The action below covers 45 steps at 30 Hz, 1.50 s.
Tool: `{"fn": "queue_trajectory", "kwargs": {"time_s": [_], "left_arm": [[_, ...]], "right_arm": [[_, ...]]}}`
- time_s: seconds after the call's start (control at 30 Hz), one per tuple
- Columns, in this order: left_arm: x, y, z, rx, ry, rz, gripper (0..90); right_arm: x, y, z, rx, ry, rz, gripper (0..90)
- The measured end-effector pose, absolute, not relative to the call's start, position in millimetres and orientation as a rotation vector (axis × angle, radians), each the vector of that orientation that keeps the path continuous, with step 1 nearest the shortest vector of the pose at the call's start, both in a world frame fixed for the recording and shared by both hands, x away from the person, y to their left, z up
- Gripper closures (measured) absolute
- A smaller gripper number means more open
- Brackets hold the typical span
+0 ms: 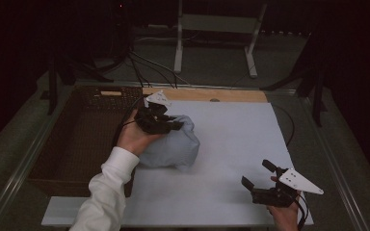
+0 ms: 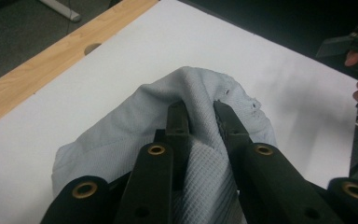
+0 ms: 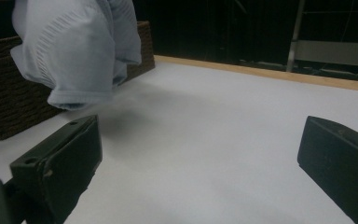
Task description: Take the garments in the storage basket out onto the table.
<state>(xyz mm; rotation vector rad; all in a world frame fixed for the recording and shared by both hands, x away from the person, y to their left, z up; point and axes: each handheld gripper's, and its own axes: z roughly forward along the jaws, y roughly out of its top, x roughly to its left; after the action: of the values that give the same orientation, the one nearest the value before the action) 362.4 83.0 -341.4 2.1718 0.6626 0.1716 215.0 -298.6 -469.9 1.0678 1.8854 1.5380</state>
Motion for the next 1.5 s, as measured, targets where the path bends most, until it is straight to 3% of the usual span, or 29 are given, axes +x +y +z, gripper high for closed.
{"fn": "queue_trajectory", "kwargs": {"time_s": [0.93,1.37,1.5], "left_arm": [[362.0,57.5,-365.9,2.216,0.676,0.191,78.7],[358.4,54.9,-379.3,2.22,0.7,0.167,73.8],[354.3,53.1,-382.8,2.226,0.687,0.15,68.2]], "right_arm": [[214.6,-298.3,-469.8,1.065,1.887,1.54,0.2],[215.0,-298.2,-469.9,1.066,1.888,1.544,0.2],[215.0,-297.9,-470.0,1.065,1.889,1.543,0.2]]}}
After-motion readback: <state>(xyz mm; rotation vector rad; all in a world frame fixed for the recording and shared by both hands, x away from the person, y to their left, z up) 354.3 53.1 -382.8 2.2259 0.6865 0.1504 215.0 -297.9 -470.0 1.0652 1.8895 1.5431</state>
